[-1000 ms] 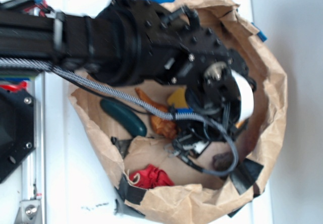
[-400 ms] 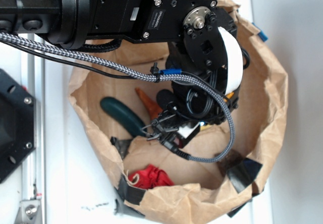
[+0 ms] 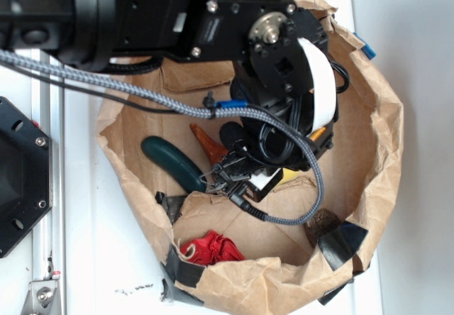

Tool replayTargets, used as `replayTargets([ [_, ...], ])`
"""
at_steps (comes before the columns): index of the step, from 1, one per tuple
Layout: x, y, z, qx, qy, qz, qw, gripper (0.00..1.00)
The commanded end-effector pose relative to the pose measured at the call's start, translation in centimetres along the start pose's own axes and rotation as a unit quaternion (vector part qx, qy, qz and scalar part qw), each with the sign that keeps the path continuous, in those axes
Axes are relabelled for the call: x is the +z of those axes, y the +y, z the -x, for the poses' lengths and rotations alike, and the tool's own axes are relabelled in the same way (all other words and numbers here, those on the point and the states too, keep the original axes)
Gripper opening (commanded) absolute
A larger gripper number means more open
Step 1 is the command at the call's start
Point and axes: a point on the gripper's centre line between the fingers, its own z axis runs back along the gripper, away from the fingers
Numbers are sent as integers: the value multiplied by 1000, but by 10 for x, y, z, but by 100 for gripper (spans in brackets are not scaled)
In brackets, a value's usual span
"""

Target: Grab the rock.

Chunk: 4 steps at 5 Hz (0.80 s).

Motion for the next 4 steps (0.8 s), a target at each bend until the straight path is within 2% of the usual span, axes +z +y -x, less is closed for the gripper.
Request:
replayTargets([
  [1, -19, -10, -8, -38, 3, -33, 999, 100],
  [2, -34, -16, -8, -59, 8, -9, 998, 100],
  [3, -46, -18, -14, -61, 9, -20, 998, 100],
  [4, -55, -17, -21, -60, 19, -18, 998, 100],
])
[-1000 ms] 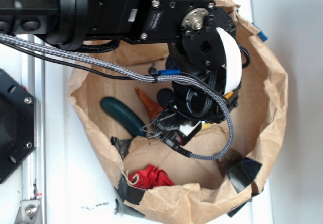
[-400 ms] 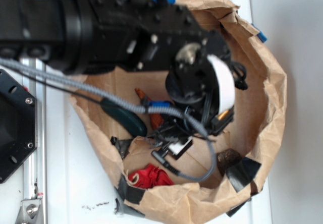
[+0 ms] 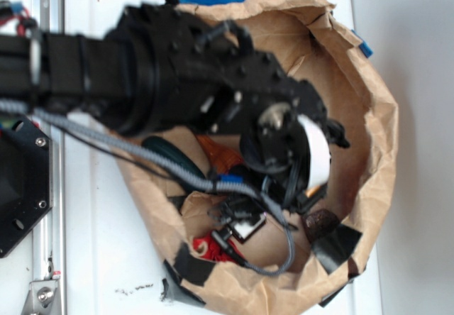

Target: Grab the rock.

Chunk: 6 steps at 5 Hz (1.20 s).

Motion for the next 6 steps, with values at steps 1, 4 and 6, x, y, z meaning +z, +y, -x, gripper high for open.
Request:
replayTargets([
  [1, -4, -2, -26, -12, -14, -14, 1000, 100],
  [4, 2, 0, -43, -19, -87, -25, 996, 100],
  [6, -7, 0, -48, -18, -81, -26, 996, 100],
])
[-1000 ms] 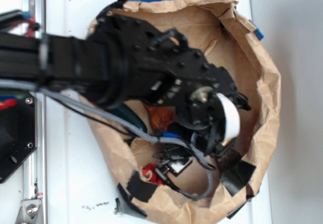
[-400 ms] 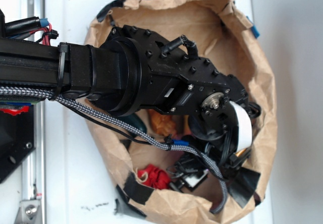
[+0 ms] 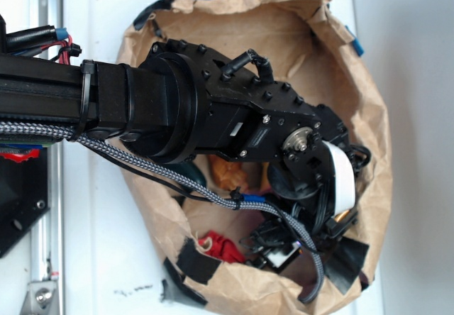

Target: Grab the rock.

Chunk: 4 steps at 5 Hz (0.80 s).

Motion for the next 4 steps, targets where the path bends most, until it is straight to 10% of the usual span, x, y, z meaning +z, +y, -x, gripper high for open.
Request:
replayTargets([
  [1, -6, -8, -19, -23, -8, -23, 999, 100],
  [3, -20, -11, -19, -24, -8, -22, 999, 100],
  [4, -20, -11, -18, -16, -15, -14, 1000, 0],
])
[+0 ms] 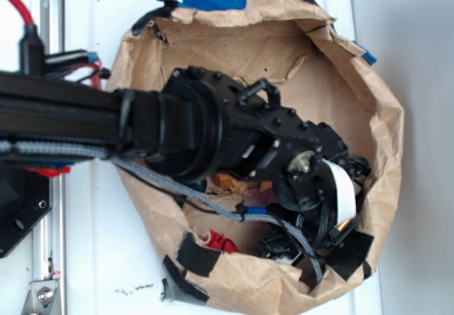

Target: Grab the rock.

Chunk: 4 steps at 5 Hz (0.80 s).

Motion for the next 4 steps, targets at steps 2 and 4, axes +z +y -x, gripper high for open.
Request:
replayTargets([
  [2, 4, -6, -17, -17, -23, -4, 1000, 0],
  [4, 22, -3, -12, 0, 7, -40, 999, 0],
])
